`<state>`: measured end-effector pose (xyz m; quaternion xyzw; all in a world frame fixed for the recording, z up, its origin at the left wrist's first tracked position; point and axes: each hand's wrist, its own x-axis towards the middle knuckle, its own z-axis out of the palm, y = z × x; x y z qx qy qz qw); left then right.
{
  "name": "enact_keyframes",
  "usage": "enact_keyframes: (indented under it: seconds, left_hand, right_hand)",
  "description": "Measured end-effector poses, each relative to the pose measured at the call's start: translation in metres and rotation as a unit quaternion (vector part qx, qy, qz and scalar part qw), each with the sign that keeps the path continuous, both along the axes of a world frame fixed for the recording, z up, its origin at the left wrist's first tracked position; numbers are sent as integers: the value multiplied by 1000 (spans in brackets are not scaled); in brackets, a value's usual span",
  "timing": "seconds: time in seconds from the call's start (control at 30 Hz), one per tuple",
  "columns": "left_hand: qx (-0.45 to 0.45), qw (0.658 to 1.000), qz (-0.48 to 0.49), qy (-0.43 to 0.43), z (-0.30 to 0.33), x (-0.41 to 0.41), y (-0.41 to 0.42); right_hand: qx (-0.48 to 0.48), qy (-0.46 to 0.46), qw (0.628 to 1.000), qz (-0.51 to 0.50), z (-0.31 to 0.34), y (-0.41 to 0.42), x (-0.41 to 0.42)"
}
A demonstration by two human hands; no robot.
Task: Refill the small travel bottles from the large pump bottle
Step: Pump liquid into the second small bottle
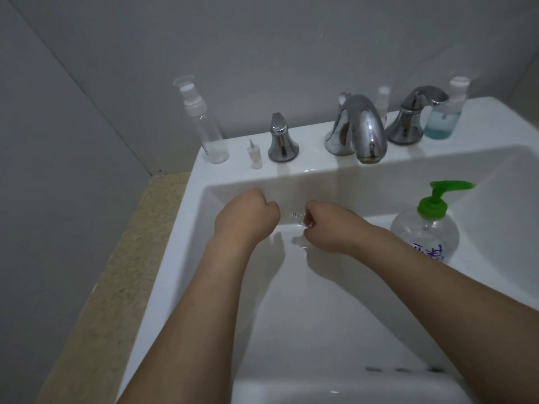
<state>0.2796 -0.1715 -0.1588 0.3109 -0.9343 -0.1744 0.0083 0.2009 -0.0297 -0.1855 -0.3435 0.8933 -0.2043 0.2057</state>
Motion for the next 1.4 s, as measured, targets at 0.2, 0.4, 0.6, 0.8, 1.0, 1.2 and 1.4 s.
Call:
enact_keyframes:
  seconds: [0.2, 0.4, 0.6, 0.8, 1.0, 1.2, 1.4]
  left_hand:
    - [225, 966, 97, 82, 6, 22, 9]
    - [336, 917, 184, 112, 27, 18, 53]
    - [536, 830, 146, 42, 44, 2, 127]
    - [490, 855, 168, 23, 53, -42, 182]
    - [424, 886, 184, -46, 56, -81, 200]
    - [369, 913, 166, -59, 52, -100, 207]
    - [345, 921, 163, -84, 49, -107, 209]
  right_hand:
    - [-60, -10, 997, -44, 15, 27, 11]
    - [-96, 5, 995, -25, 46, 87, 22]
    - [-161, -108, 980, -40, 56, 176, 3]
    - [-138, -165, 974, -74, 49, 216, -26]
    - [-152, -123, 974, -113, 42, 212, -54]
    - [-197, -90, 967, -132, 32, 206, -65]
    - [-228, -89, 964, -101, 28, 202, -68]
